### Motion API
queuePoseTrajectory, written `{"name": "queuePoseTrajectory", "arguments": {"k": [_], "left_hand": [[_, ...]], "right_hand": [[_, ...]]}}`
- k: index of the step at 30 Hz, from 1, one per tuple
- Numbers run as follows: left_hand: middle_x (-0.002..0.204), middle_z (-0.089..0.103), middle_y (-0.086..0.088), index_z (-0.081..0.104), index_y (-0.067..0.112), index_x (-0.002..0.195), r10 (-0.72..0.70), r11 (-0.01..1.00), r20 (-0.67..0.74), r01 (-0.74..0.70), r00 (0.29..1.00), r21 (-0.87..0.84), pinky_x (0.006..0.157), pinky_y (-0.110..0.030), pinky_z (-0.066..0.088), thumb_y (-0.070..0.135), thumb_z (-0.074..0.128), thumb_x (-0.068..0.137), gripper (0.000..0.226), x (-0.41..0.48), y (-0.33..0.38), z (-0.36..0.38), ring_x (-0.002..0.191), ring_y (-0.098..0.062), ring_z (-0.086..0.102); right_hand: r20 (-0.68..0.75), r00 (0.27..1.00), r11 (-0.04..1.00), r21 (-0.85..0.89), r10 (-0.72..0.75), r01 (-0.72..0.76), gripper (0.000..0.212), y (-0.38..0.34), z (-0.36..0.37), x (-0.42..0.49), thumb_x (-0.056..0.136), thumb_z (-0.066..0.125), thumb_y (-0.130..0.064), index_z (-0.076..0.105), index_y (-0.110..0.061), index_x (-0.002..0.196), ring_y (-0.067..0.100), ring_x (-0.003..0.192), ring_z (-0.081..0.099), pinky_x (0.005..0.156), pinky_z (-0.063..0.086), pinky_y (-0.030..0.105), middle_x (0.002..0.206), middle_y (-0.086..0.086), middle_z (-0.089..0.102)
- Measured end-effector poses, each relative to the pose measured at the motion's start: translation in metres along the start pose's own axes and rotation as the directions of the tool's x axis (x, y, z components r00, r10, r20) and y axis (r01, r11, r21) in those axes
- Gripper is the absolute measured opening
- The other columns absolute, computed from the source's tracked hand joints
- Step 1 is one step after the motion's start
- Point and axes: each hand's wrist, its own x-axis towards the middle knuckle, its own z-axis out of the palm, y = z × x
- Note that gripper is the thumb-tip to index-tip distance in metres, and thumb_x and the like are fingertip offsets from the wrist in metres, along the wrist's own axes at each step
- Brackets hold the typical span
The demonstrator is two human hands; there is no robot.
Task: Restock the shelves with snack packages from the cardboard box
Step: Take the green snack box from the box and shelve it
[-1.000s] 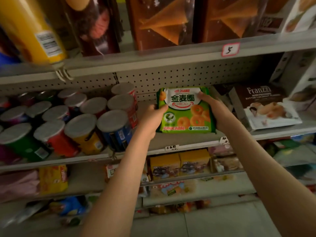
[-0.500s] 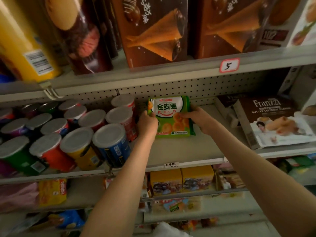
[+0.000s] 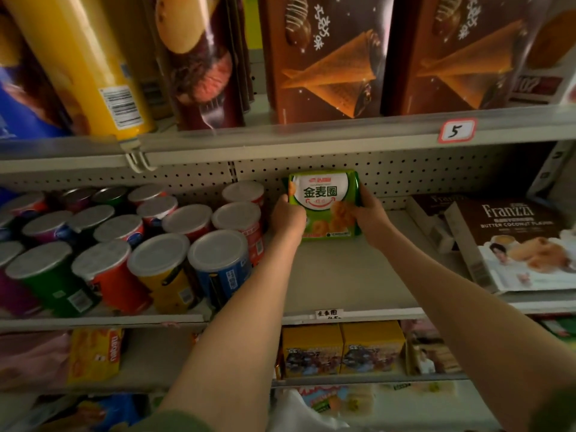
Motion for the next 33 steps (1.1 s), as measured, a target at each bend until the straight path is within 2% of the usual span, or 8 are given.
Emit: {"name": "queuePoseTrajectory", "arguments": {"k": [5,11,16,19,23,26,29,33], "left_hand": [[0.12,0.061,-0.009,0.051,0.02,0.128,-0.029,0.998,0.037,0.031,0.999,-0.062,0.087,-0.04,0.054,0.01,0.032,0.095,0.039,0.006,0.0,0.0,0.103,-0.026,0.06],[0.135,0.05,-0.012,0.034,0.016,0.143,-0.033,0.998,0.083,0.037,0.996,-0.043,0.095,-0.042,0.049,0.004,0.036,0.094,0.05,0.008,0.002,-0.008,0.12,-0.03,0.052],[0.139,0.042,-0.015,0.032,0.008,0.137,0.116,0.991,-0.042,-0.113,0.992,0.067,0.094,-0.038,0.046,0.0,0.048,0.089,0.051,-0.004,0.012,-0.005,0.125,-0.032,0.045],[0.142,0.039,-0.014,0.028,0.009,0.144,0.255,0.959,0.011,-0.254,0.967,0.129,0.102,-0.039,0.044,-0.002,0.053,0.085,0.066,-0.029,0.017,-0.006,0.129,-0.027,0.042],[0.124,0.06,-0.01,0.052,0.01,0.127,0.514,0.803,0.02,-0.489,0.858,0.341,0.08,-0.028,0.046,0.011,0.047,0.093,0.034,-0.08,0.013,-0.03,0.111,-0.025,0.059],[0.103,0.068,-0.007,0.063,0.011,0.11,0.613,0.732,-0.001,-0.568,0.79,0.375,0.067,-0.024,0.042,0.013,0.048,0.094,0.022,-0.116,-0.004,-0.062,0.091,-0.022,0.064],[0.097,0.069,-0.007,0.064,0.008,0.106,0.589,0.769,0.017,-0.567,0.808,0.294,0.072,-0.027,0.048,0.01,0.052,0.093,0.018,-0.143,-0.032,-0.095,0.085,-0.019,0.064],[0.093,0.071,-0.005,0.064,0.008,0.104,0.46,0.868,-0.117,-0.418,0.88,0.269,0.072,-0.018,0.045,0.015,0.053,0.089,0.02,-0.173,-0.084,-0.147,0.082,-0.015,0.064]], "right_hand": [[-0.061,0.994,0.946,-0.318,-0.087,0.064,0.07,-0.004,0.006,0.008,0.074,0.066,-0.011,0.042,-0.038,0.133,0.029,0.102,0.059,0.08,0.056,0.046,0.111,0.003,0.059],[-0.032,0.994,0.918,-0.389,-0.1,0.08,0.056,-0.008,0.012,-0.006,0.085,0.064,-0.012,0.039,-0.021,0.134,0.023,0.098,0.059,0.083,0.055,0.047,0.105,0.0,0.058],[-0.104,0.984,0.843,-0.535,-0.143,0.066,0.075,0.001,0.015,-0.017,0.082,0.068,-0.021,0.026,-0.011,0.143,0.035,0.125,0.041,0.104,0.037,0.047,0.134,0.016,0.045],[-0.132,0.938,0.756,-0.633,-0.322,0.17,0.06,-0.001,0.019,-0.036,0.084,0.058,-0.017,0.035,0.001,0.137,0.039,0.12,0.041,0.098,0.028,0.036,0.128,0.021,0.048],[-0.077,0.872,0.755,-0.54,-0.483,0.371,0.041,-0.017,0.027,-0.081,0.08,0.056,0.001,0.051,-0.001,0.121,0.032,0.102,0.052,0.084,0.038,0.032,0.11,0.016,0.056],[0.042,0.834,0.726,-0.47,-0.55,0.502,0.033,-0.026,0.041,-0.123,0.083,0.058,-0.003,0.055,-0.009,0.115,0.019,0.09,0.058,0.074,0.044,0.023,0.104,0.004,0.058],[0.197,0.809,0.728,-0.357,-0.554,0.585,0.03,-0.026,0.066,-0.157,0.085,0.057,-0.004,0.057,-0.013,0.113,0.013,0.088,0.057,0.075,0.045,0.017,0.103,0.0,0.059],[0.375,0.758,0.746,-0.214,-0.533,0.63,0.03,-0.013,0.115,-0.197,0.083,0.057,-0.001,0.059,-0.009,0.111,0.013,0.091,0.058,0.081,0.043,0.008,0.102,0.0,0.058]]}}
